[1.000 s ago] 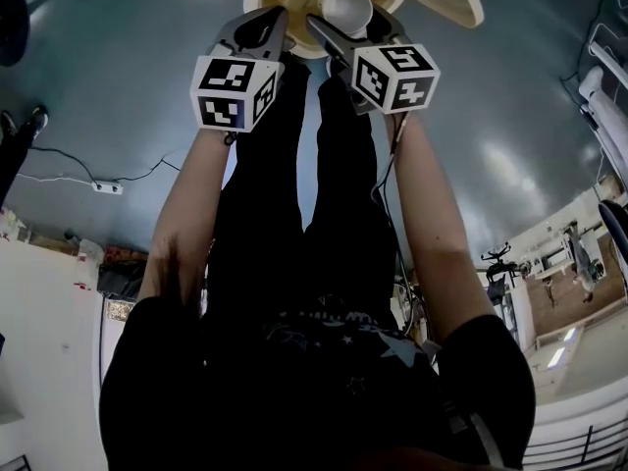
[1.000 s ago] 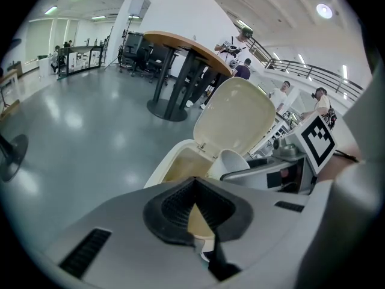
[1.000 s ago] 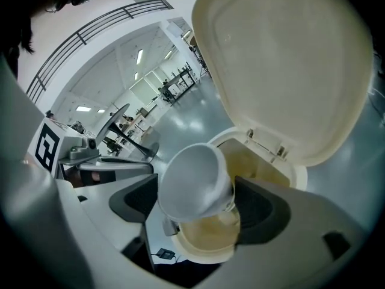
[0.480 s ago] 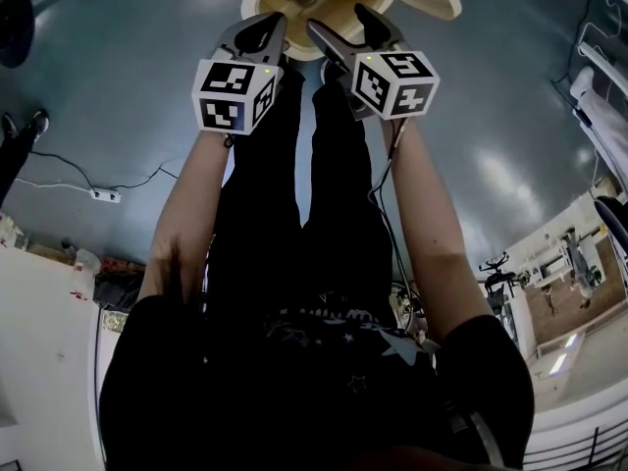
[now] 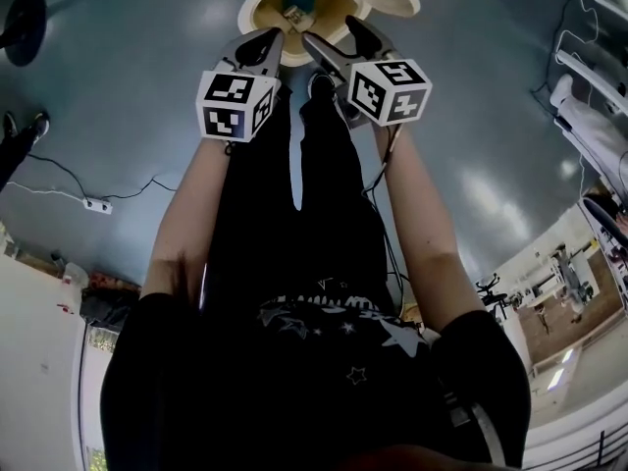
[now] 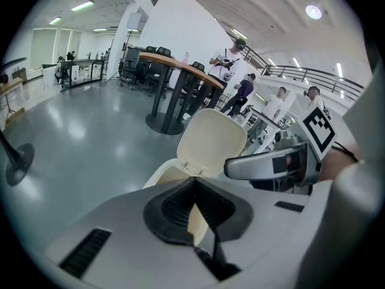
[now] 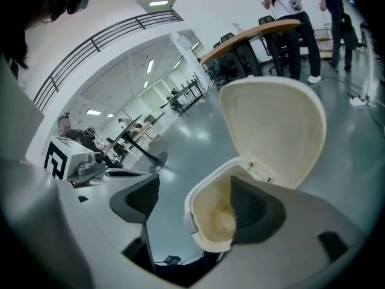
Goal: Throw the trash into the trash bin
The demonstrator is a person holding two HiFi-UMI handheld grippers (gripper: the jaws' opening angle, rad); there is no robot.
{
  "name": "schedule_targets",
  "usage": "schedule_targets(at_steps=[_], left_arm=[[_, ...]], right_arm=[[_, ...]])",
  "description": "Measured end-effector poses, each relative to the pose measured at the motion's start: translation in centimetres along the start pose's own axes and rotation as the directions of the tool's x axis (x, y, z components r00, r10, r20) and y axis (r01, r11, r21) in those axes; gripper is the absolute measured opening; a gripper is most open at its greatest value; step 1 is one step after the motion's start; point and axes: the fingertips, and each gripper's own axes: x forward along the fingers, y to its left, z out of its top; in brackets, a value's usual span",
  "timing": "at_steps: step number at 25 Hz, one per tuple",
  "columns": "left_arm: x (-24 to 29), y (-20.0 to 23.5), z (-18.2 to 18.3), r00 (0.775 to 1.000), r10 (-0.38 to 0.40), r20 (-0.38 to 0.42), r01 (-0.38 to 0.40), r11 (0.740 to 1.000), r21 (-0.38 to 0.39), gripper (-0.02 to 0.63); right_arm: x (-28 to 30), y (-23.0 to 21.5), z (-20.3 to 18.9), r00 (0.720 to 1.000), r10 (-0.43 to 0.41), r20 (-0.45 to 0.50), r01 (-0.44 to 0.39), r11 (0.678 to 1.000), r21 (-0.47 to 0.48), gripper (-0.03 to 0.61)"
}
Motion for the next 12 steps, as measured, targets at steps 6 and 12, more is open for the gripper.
schedule_targets(at_steps=[6, 12], left_arm=[[-3.3, -3.1, 3.2, 0.998, 0.006, 0.067, -0.006, 1.0, 0.005, 0.011], [-6.4, -6.2, 6.0, 0.994, 0.017, 0.106, -0.019, 1.0, 0.016, 0.011]], right_arm=[[-3.7, 2.5, 3.5, 0.998, 0.026, 0.054, -0.025, 0.999, -0.021, 0.331], [-7.7, 4.9, 5.8, 0.989, 0.088, 0.121, -0.092, 0.995, 0.027, 0.273]])
